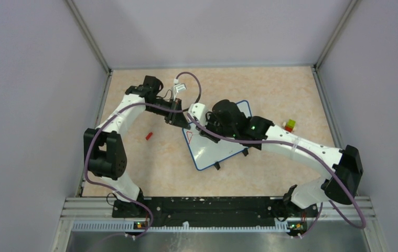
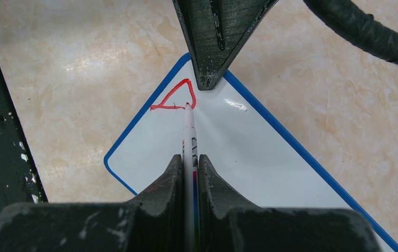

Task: Write a sentence on the whiteboard

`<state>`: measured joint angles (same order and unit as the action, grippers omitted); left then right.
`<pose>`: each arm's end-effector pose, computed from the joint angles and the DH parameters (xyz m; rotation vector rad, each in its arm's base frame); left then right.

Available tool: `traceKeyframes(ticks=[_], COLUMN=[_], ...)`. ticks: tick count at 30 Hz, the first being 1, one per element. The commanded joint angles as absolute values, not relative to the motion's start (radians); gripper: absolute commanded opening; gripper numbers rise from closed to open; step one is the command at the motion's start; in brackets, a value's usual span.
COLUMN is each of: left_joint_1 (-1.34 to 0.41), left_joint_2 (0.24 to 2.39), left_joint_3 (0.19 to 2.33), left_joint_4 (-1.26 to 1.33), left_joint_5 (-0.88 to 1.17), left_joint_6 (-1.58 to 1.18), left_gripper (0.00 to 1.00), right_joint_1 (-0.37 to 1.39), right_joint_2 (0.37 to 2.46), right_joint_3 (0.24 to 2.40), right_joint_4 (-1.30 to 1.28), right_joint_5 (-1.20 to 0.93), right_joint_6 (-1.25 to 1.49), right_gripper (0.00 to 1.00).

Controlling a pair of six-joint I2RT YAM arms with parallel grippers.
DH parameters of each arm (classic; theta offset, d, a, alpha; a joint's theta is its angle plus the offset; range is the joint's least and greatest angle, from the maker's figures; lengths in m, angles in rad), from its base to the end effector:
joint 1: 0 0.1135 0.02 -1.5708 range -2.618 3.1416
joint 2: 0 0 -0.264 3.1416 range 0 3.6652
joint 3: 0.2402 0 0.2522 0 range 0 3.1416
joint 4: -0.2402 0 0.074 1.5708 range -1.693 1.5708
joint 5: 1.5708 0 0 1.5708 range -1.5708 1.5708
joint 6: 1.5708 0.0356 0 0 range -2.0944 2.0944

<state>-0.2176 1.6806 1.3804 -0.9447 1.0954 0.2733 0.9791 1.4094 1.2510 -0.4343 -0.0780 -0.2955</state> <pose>0.3150 -0.1021 0.2752 0.8223 2.2852 -1.4623 0.1760 0.2669 0.3335 -1.3459 1.7411 0.4733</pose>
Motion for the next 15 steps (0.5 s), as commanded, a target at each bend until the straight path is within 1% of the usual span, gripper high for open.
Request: traceKeyframes(ticks=[1,15], left_joint_1=[-0.229,-0.23], left_joint_2=[1.687,1.678], left_joint_3=[1.409,1.398], left_joint_4=[-0.946,-0.939], left_joint_5=[1.109,1.106], left_joint_6=[0.286,0.283], left_gripper=[0.0,0.0], right_joint_1=[0.974,0.973], right_joint_2=[1.399,1.393], right_joint_3=[1.248,1.226], right_joint_4=[-0.403,-0.397], right_joint_5=[-0.06,-0.04], right_joint_6=[-0.302,-0.3], right_gripper=[0.0,0.0])
